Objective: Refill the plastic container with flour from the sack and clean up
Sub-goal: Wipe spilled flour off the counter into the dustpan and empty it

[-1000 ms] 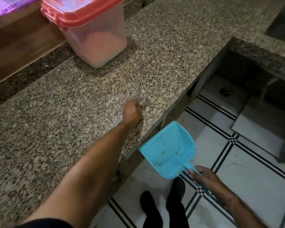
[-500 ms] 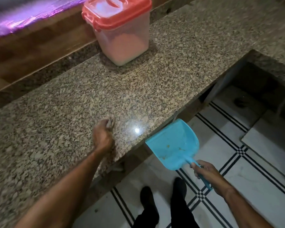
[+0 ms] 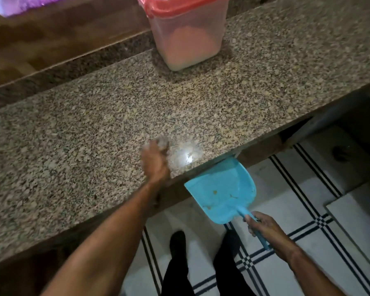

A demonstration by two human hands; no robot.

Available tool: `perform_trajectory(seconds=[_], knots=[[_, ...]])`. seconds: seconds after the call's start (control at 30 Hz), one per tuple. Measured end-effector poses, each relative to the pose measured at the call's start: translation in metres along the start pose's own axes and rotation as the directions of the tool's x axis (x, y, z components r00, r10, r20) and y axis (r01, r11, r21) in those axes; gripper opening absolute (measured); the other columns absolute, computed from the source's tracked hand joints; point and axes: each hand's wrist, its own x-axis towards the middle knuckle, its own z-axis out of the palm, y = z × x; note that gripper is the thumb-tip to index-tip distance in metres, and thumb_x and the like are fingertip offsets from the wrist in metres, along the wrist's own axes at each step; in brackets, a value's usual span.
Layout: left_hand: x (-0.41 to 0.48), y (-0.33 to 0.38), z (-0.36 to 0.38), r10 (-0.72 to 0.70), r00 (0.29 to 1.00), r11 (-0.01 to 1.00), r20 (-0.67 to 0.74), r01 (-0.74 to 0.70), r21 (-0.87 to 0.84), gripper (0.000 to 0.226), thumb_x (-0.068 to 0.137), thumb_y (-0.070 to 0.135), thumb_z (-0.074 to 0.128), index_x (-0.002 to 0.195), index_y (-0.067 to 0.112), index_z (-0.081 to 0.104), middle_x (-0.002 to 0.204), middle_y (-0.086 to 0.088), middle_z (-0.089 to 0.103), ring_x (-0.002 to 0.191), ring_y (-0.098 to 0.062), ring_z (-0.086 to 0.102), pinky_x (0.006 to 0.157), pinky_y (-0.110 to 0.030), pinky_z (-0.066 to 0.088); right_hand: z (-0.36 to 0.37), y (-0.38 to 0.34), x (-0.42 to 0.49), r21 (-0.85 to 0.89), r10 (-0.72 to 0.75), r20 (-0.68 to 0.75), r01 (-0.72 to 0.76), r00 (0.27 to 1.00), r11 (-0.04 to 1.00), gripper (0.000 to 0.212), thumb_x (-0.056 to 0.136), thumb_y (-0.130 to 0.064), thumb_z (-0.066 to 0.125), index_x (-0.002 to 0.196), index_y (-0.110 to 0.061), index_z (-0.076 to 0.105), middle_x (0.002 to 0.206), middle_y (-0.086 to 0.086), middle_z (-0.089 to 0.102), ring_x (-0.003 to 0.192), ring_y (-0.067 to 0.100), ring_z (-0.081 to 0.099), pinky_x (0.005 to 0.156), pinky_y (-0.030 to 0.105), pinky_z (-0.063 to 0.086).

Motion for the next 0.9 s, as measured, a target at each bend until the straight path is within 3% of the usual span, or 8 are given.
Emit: perform_trajectory(seconds=[0.07, 0.1, 0.2, 0.33, 0.47, 0.73, 0.83, 0.9], knots=[[0.002, -0.046, -0.025, -0.226, 0.968, 0.961, -0.108, 0.240, 0.140, 0.014, 0.103, 0.026, 0.056, 0.117, 0.025, 0.057, 0.097, 0.006, 0.060, 0.076, -0.004, 0.056, 0.062, -0.025, 0.050, -0.015, -0.001, 0.006, -0.020, -0.010, 0.043, 0.010, 0.999, 1.000, 0.040, 0.100, -0.042, 0.064, 0.100, -0.002, 0.070, 0.070, 0.000, 0.061, 0.068, 0.012, 0.057, 0.069, 0.027, 0.047], [-0.001, -0.066, -0.039, -0.330, 0.931, 0.916, -0.156, 0.355, 0.186, 0.023, 0.099, 0.022, 0.060, 0.121, 0.019, 0.052, 0.105, -0.002, 0.060, 0.083, -0.015, 0.059, 0.069, -0.034, 0.056, -0.021, -0.002, 0.010, -0.035, -0.009, 0.064, 0.011, 0.998, 0.999, 0.041, 0.100, -0.042, 0.064, 0.101, -0.001, 0.070, 0.070, -0.001, 0.061, 0.065, 0.010, 0.056, 0.067, 0.024, 0.047], [-0.018, -0.087, -0.053, -0.457, 0.871, 0.826, -0.180, 0.491, 0.279, 0.046, 0.093, 0.019, 0.067, 0.132, 0.015, 0.043, 0.124, -0.017, 0.053, 0.107, -0.032, 0.055, 0.089, -0.052, 0.056, -0.035, -0.003, 0.020, -0.069, -0.005, 0.113, 0.013, 0.994, 0.998, 0.040, 0.100, -0.043, 0.064, 0.098, -0.003, 0.070, 0.069, -0.002, 0.062, 0.062, 0.007, 0.057, 0.063, 0.020, 0.049], [-0.039, -0.043, -0.023, -0.365, 0.911, 0.852, -0.192, 0.410, 0.325, 0.054, 0.094, 0.024, 0.069, 0.139, 0.009, 0.043, 0.135, -0.018, 0.049, 0.119, -0.033, 0.051, 0.102, -0.049, 0.049, -0.045, -0.004, 0.028, -0.113, 0.007, 0.151, 0.010, 0.989, 0.994, 0.033, 0.100, -0.042, 0.065, 0.092, -0.011, 0.070, 0.073, 0.000, 0.063, 0.062, 0.003, 0.059, 0.060, 0.015, 0.050], [-0.046, 0.006, 0.025, -0.260, 0.958, 0.920, -0.123, 0.284, 0.269, 0.042, 0.095, 0.019, 0.061, 0.134, 0.016, 0.045, 0.127, -0.008, 0.048, 0.107, -0.022, 0.048, 0.096, -0.038, 0.046, -0.053, -0.005, 0.030, -0.121, 0.007, 0.162, 0.013, 0.987, 0.993, 0.024, 0.100, -0.038, 0.066, 0.086, -0.018, 0.068, 0.075, 0.000, 0.064, 0.060, -0.001, 0.060, 0.058, 0.012, 0.049], [-0.048, 0.091, 0.095, -0.057, 0.998, 0.996, 0.032, 0.055, 0.070, 0.031, 0.101, 0.023, 0.051, 0.132, 0.021, 0.048, 0.120, 0.001, 0.052, 0.101, -0.016, 0.048, 0.083, -0.026, 0.032, -0.059, 0.002, 0.032, -0.138, 0.030, 0.177, -0.006, 0.984, 0.990, 0.027, 0.102, -0.028, 0.065, 0.099, -0.002, 0.071, 0.075, 0.003, 0.061, 0.059, 0.001, 0.058, 0.059, 0.016, 0.049], [-0.041, 0.096, 0.100, -0.021, 0.992, 0.997, 0.125, 0.030, -0.068, 0.027, 0.100, 0.016, 0.053, 0.126, 0.023, 0.050, 0.120, 0.002, 0.056, 0.101, -0.016, 0.054, 0.080, -0.030, 0.045, -0.062, -0.001, 0.031, -0.108, 0.021, 0.172, -0.003, 0.985, 0.994, 0.024, 0.102, -0.028, 0.066, 0.097, -0.005, 0.071, 0.075, 0.004, 0.062, 0.060, 0.002, 0.058, 0.060, 0.018, 0.049], [-0.038, 0.093, 0.094, -0.023, 0.987, 0.981, 0.160, 0.053, -0.188, 0.022, 0.102, 0.023, 0.051, 0.123, 0.025, 0.052, 0.120, 0.001, 0.058, 0.102, -0.019, 0.059, 0.085, -0.042, 0.057, -0.064, -0.003, 0.030, -0.104, 0.013, 0.170, 0.005, 0.985, 0.995, 0.027, 0.101, -0.032, 0.066, 0.097, -0.005, 0.071, 0.074, 0.003, 0.062, 0.061, 0.003, 0.058, 0.061, 0.019, 0.049]])
